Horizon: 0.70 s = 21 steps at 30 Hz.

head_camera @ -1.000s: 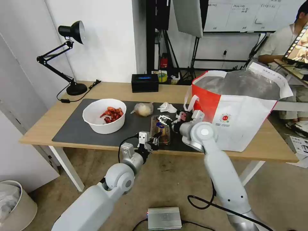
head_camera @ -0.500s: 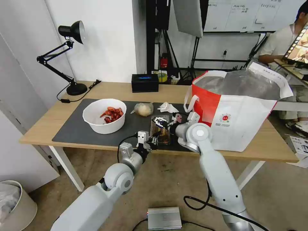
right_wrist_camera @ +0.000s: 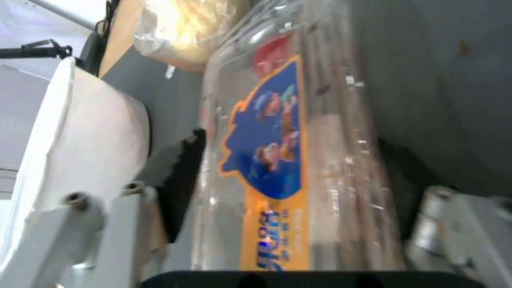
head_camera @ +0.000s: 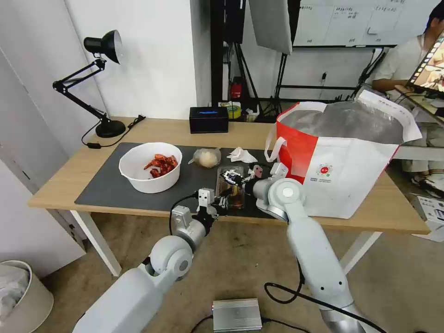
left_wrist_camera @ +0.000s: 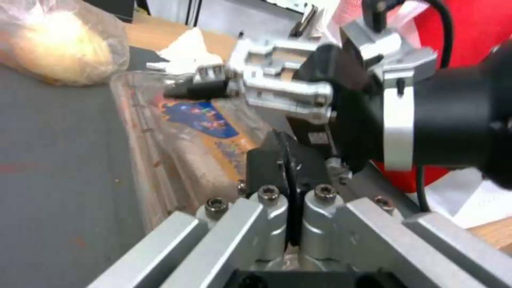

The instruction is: Pick up the trash from the table and place it into the takeout bag.

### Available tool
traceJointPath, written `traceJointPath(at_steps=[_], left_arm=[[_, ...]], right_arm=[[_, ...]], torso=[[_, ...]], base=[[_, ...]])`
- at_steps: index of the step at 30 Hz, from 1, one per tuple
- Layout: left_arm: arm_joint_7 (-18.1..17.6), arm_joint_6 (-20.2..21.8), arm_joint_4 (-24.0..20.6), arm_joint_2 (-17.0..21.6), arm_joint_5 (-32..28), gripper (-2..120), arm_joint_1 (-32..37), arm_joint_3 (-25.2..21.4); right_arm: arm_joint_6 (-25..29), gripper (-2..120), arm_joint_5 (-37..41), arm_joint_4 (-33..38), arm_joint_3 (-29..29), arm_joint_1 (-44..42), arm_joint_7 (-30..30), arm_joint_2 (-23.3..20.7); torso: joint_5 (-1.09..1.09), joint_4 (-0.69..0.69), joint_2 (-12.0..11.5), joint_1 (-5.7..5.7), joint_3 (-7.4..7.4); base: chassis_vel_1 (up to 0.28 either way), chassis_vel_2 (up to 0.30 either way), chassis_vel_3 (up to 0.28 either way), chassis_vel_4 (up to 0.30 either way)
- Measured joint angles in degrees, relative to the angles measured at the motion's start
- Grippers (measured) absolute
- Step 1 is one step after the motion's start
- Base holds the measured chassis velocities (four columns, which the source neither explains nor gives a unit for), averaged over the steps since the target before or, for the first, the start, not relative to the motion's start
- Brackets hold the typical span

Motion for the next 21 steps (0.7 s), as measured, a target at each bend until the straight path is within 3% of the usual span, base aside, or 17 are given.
traceJointPath(at_steps=[6,9,16,21], left_arm=[[0.2,0.0,-0.2,0.3,-0.1,0,0.1,-0.3],[0.2,-0.1,-0.2,0.2,-0.2,0,0.1,-0.3],[0.3,-0.1,-0.7,0.3,-0.2,0,1.0,-1.0],[0.3,-0.1,-0.8,0.5,-0.2,0,1.1,-1.3]], right_arm=[[0.0,40,-0.5,-0.2,0.2,-0.6,0.1,0.3],[0.0,35,-0.8,-0.1,0.3,-0.9,0.0,0.4],[0.0,3,-1.3,0.8,0.4,-2.0,-0.2,-0.2],[0.0,0,-1.3,0.9,0.4,-2.0,-0.3,-0.6]], torso=[[0.0,0.01,0.0,0.0,0.0],[0.0,0.01,0.0,0.0,0.0],[0.0,0.01,0.0,0.0,-0.01],[0.0,0.02,0.0,0.0,-0.01]], base=[[0.0,0.0,0.0,0.0],[0.0,0.0,0.0,0.0],[0.0,0.0,0.0,0.0],[0.0,0.0,0.0,0.0]])
